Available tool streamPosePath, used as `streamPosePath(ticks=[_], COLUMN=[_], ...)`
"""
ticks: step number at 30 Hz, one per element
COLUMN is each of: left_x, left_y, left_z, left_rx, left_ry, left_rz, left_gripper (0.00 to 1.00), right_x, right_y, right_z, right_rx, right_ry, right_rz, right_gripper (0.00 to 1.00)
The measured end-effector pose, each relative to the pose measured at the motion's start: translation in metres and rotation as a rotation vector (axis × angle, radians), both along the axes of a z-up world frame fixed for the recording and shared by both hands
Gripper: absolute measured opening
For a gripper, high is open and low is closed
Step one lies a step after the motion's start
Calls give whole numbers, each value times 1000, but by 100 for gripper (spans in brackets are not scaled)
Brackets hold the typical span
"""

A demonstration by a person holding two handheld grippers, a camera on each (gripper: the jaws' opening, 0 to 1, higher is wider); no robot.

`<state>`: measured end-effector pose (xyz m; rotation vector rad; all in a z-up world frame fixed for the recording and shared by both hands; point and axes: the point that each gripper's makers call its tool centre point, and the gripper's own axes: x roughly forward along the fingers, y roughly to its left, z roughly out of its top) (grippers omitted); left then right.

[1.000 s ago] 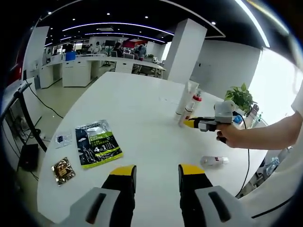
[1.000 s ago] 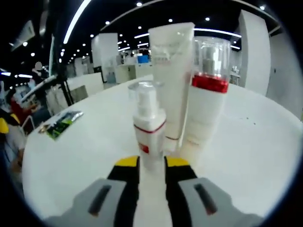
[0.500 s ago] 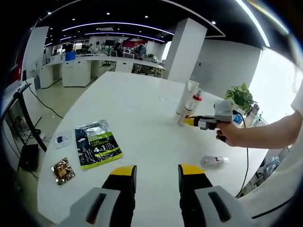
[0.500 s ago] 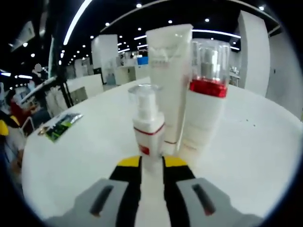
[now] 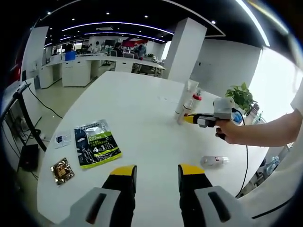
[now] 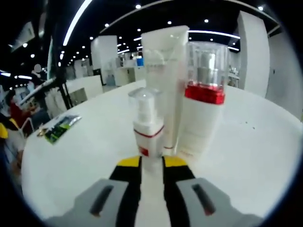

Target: Arrange the skincare products in the storage area until every visible bottle or jar stands upright without overlapping.

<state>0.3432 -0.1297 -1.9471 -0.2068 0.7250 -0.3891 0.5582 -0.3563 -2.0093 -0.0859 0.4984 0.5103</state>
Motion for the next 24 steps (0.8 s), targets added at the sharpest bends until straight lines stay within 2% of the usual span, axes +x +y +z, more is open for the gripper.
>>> streamPosePath(ticks=[14,24], left_x=[-3,0], left_y=[-1,-14], left_z=[0,-4], left_rx=[0,-12], left_ry=[1,1], left_rz=[2,-27], left_gripper=[35,35], right_x=[2,-15], right_y=[-1,-14], right_z=[1,1], right_rx=[-1,1], right_ry=[5,26], right_rz=[8,16], right_gripper=[15,18])
